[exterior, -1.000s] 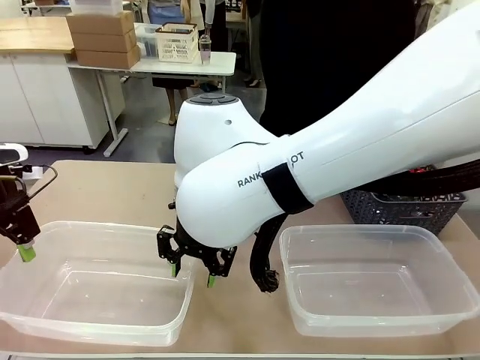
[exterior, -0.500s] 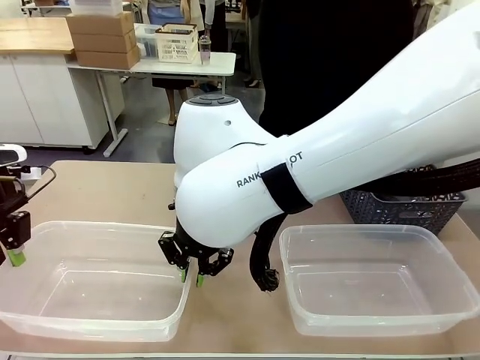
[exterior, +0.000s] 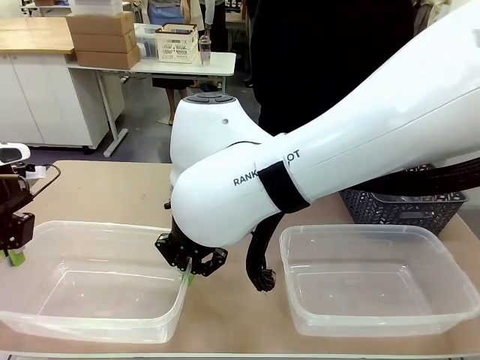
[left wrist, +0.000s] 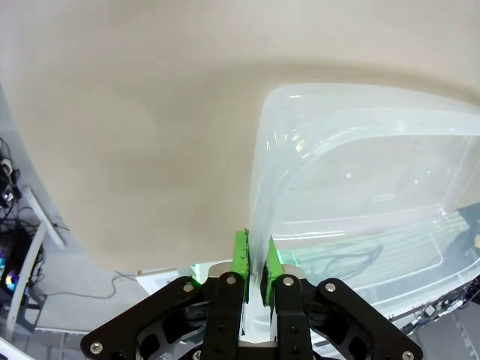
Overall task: Sort the waste into each basket.
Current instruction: Pick up the Organizing box on the left side of the table and lift it.
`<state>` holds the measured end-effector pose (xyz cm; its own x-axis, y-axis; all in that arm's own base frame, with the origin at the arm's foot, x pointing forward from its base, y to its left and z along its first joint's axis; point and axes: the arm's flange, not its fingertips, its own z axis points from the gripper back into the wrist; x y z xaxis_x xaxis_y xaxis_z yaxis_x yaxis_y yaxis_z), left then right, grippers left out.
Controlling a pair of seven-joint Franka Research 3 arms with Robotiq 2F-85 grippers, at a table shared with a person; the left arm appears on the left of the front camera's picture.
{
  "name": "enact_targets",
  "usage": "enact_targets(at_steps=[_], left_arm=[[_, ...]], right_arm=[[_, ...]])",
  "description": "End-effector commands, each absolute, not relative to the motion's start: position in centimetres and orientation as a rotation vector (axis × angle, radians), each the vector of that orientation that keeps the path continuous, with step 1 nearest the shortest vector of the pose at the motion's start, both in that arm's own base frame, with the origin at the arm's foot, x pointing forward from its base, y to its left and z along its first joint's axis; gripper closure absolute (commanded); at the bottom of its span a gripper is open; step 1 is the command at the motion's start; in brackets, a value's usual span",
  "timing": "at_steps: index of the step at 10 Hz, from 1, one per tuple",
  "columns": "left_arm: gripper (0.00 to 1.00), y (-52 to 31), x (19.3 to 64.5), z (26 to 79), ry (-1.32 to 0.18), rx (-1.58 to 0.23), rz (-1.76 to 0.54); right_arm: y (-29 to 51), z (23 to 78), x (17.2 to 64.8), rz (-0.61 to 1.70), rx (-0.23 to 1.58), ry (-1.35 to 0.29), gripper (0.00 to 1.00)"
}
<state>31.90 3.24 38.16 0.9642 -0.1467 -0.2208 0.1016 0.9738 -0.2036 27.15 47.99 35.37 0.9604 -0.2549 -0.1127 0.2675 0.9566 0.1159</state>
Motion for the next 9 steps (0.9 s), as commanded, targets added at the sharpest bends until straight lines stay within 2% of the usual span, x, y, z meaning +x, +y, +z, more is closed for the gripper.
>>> enact_targets(at_steps=[1, 3, 5, 7, 9], left_arm=[[1.00, 3.6, 25.6, 35.9, 0.223, -0.215, -0.120], [1.00, 3.1, 25.3, 38.9, 0.222, -0.287, -0.081], [1.00, 0.3, 25.7, 44.4, 0.228, -0.366, -0.060], [1.00, -4.3, 26.6, 49.8, 0.133, -0.398, -0.114], [1.00, -8.3, 27.1, 53.4, 0.121, -0.441, -0.217]], right_arm=[[46.0, 36.2, 27.7, -0.273, 0.107, 0.111, 1.00], [42.7, 39.6, 27.0, -0.227, 0.103, 0.094, 1.00], [37.4, 44.5, 24.5, -0.201, 0.078, 0.054, 1.00], [33.2, 46.3, 22.2, -0.229, 0.040, 0.046, 1.00], [28.6, 46.6, 20.5, -0.261, 0.025, 0.043, 1.00]])
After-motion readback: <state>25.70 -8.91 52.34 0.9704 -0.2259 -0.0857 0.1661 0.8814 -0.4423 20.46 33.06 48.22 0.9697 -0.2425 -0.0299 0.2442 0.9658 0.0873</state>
